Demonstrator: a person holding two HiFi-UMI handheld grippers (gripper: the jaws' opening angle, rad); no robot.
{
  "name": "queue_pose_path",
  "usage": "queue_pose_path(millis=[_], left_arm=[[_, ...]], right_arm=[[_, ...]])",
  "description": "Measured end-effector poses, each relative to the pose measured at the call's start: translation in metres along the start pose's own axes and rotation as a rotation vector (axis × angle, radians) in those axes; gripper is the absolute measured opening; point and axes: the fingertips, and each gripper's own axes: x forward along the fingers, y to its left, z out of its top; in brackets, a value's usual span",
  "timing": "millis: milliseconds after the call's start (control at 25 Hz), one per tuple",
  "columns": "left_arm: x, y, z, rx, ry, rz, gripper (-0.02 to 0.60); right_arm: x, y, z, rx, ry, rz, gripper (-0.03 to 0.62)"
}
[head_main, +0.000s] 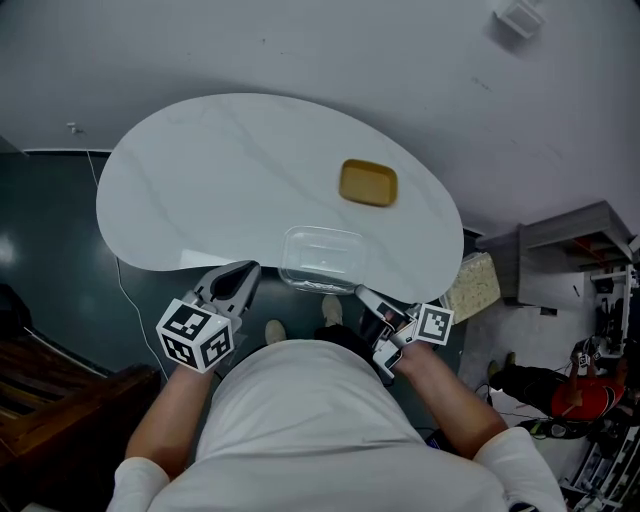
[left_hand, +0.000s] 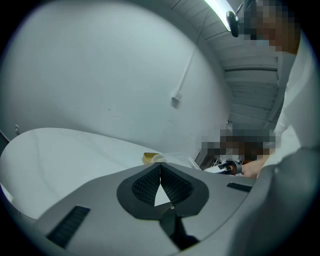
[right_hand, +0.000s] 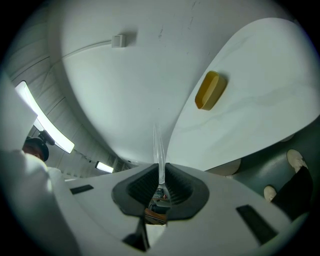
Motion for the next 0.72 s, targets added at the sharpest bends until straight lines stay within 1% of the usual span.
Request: queue_pose_path(millis=[120,280,400,520,720], left_arm=[[-0.008,0.005,-0.004,-0.001,-0.002,0.003,0.017],[-0.004,0.012,-0.004,-0.01,0.012,0.013,0.017],[-0.011,0.014,-0.007,-0.01,0.011,0.017,0.017],[-0.008,0.015,-0.005,-0.013,0.014,0.019,0.017],[-0.027,0.015,-0.016,-0.01,0.005,0.017,0.017]], right_arm=[[0.004,0.002,-0.007,-0.001,0.002,0.0,0.044],[0.006,0.002,0.001,0.003,0.005,-0.004,0.044],[0.006,0.004,-0.003,-0.004,0.006,-0.004,0.044],[0.006,0.004,0.002,-0.002,0.004,-0.004,0.044],[0.007,0.011,-0.017,-0.022,0.001,0.006,0.044]])
